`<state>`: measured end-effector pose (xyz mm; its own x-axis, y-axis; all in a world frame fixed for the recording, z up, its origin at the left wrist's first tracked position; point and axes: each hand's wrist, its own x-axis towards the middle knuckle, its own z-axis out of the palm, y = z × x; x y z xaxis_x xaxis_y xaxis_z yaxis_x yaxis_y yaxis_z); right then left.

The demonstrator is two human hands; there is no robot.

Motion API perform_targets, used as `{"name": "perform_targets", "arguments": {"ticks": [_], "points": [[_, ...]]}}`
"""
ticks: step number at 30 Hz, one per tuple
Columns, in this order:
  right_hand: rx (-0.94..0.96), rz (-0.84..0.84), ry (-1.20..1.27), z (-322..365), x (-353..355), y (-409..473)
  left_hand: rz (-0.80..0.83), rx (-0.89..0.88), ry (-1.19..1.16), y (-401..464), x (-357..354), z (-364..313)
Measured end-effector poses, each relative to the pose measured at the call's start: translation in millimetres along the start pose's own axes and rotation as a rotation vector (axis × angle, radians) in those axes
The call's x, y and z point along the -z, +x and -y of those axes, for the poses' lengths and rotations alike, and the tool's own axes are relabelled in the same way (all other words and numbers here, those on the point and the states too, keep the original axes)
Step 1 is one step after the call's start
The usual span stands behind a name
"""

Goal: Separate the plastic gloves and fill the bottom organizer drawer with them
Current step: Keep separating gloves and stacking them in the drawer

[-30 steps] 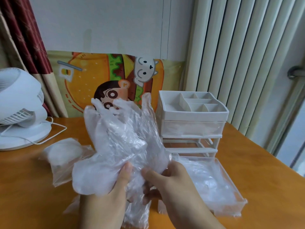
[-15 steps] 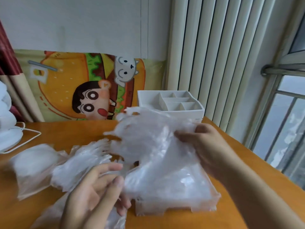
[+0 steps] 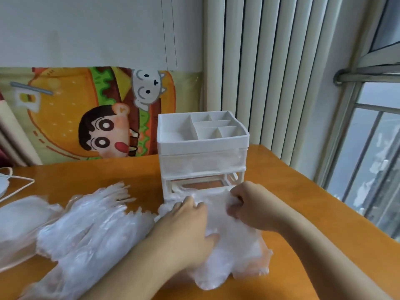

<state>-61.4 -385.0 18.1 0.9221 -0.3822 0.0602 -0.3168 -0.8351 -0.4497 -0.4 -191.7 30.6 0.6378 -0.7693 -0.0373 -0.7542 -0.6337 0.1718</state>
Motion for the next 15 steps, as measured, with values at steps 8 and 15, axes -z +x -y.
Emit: {"name": "perform_targets", "arguments": {"ticks": [8,15], "points": [[0.027,-0.125,-0.212,0,-7,-8,0.248,0.102,0.021,16,-11,9],[-0.007,-0.107,-0.304,-1,-19,-10,0.3,0.036,0.145,30,-17,12]]}}
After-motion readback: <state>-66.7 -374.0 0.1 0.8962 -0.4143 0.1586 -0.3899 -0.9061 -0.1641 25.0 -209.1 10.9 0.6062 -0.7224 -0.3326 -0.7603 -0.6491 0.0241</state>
